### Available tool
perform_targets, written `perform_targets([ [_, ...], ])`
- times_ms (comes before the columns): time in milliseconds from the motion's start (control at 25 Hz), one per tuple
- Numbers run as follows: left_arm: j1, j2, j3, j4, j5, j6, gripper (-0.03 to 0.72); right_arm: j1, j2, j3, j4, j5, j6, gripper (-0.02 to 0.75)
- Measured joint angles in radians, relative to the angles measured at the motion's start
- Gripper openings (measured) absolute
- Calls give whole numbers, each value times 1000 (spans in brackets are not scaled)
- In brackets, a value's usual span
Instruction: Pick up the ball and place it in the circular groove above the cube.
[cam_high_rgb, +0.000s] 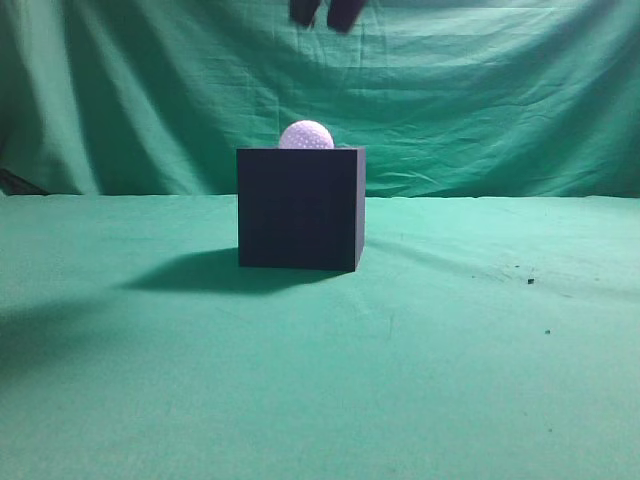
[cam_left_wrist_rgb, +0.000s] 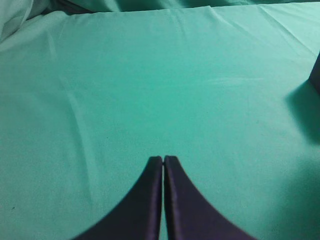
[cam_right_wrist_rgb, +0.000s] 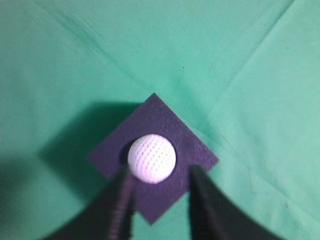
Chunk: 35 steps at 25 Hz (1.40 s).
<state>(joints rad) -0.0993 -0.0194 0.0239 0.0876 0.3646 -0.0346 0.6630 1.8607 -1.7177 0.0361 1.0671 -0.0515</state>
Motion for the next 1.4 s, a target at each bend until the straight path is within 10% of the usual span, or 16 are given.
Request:
perform_targets([
  [200,0,0,0,0,0,0,0,0,-128,-8,31,104,23,0],
  [640,0,0,0,0,0,0,0,0,-457,42,32,188,94,0],
  [1400,0,0,0,0,0,0,0,0,-1331,876,55,-65,78,0],
])
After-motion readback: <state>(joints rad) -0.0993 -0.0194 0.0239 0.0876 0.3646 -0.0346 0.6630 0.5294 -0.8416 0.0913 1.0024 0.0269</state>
